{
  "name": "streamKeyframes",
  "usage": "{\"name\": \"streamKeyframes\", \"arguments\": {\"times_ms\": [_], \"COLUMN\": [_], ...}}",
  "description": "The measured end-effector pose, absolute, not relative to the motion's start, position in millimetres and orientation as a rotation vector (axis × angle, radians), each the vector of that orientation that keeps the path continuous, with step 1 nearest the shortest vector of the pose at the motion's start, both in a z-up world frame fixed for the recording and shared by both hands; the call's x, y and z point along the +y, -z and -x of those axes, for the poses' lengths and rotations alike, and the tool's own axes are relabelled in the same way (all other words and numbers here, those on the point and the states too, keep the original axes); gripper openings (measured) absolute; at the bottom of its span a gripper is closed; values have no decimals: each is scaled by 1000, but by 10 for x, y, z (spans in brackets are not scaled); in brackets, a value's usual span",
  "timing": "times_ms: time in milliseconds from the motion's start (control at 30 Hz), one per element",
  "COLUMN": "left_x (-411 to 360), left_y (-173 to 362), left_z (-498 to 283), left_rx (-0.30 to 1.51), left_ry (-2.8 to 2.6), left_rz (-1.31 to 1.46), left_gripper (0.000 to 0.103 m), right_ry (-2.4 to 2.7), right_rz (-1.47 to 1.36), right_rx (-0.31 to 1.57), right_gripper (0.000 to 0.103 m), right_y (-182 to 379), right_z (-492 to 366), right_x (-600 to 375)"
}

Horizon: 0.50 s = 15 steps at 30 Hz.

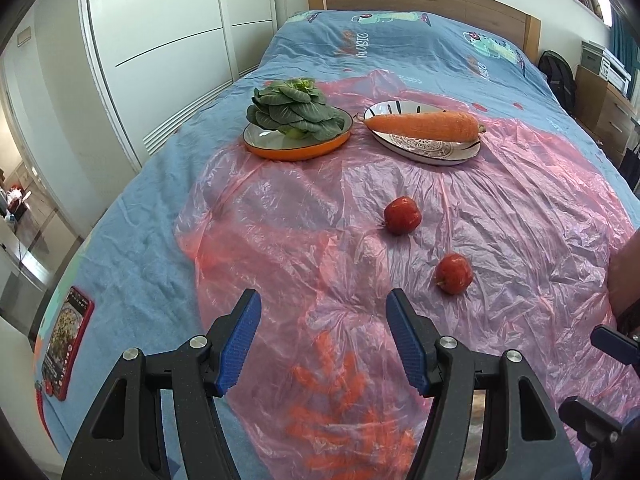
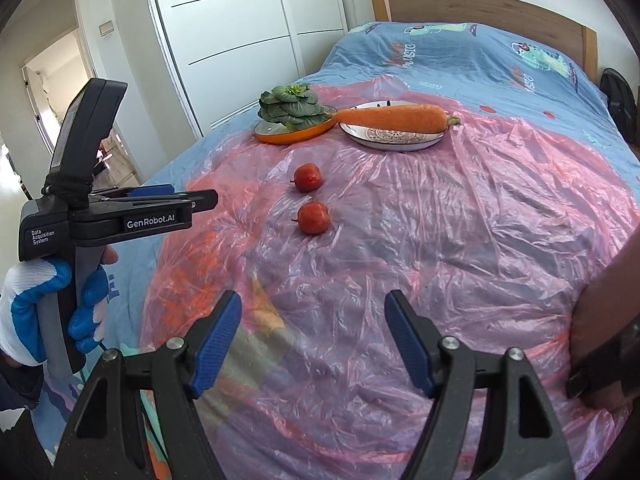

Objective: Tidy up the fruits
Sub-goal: 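Grasp a red apple with the left tool while the right tool grasps the other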

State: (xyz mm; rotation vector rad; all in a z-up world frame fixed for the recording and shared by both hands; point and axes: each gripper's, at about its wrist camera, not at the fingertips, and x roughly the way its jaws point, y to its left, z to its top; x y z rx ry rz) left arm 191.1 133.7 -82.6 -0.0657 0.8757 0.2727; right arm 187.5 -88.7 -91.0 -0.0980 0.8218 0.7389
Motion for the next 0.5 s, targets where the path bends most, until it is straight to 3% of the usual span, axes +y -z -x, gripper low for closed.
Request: {"name": "streamKeyframes", "arguments": {"times_ms": [500], "left_x": [1298], "left_y": [1023], "left_z": [-2601], "left_rx": [873], "left_ry": [-106], "left_rz": [74], "left_gripper": [59], "right_ry": [-776], "right_rz": [106], "right_rx": [848], "right_gripper": [103], "right_y": [1233], "right_z": [-2446], "right_x": [-314]}}
